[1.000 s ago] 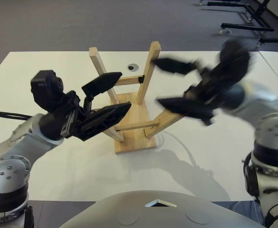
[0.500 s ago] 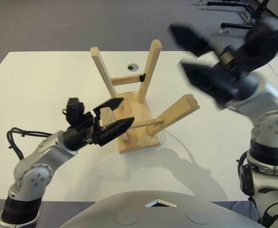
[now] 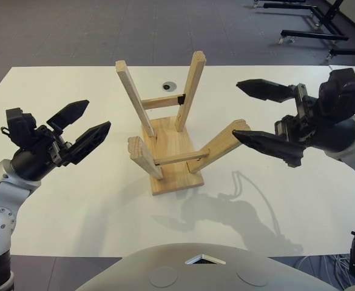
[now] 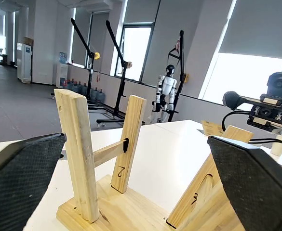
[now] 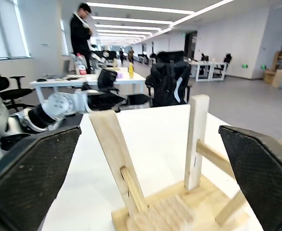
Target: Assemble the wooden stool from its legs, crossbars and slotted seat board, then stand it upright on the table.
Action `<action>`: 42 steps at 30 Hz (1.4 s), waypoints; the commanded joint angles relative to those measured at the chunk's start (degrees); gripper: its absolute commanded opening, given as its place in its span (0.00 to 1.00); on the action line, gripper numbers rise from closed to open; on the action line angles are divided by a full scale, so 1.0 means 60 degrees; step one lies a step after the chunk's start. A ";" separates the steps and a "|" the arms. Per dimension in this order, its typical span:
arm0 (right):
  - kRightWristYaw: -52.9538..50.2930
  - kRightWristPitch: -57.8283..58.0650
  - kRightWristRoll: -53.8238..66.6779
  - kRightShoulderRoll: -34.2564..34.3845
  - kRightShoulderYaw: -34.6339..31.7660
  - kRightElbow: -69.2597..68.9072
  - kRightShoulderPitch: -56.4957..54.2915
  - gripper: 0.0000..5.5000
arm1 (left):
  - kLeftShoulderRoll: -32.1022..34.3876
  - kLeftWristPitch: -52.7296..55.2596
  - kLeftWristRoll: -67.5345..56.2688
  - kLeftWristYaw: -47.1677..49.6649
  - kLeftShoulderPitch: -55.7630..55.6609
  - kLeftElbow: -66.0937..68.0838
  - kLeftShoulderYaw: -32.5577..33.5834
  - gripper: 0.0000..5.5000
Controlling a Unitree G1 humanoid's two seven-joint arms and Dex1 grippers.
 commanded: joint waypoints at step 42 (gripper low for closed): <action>0.0364 -0.2071 -0.3908 0.1884 -0.0138 0.4140 -0.0587 0.96 | -0.1858 -0.2032 0.5199 0.0182 -0.3739 0.3488 -0.2329 0.98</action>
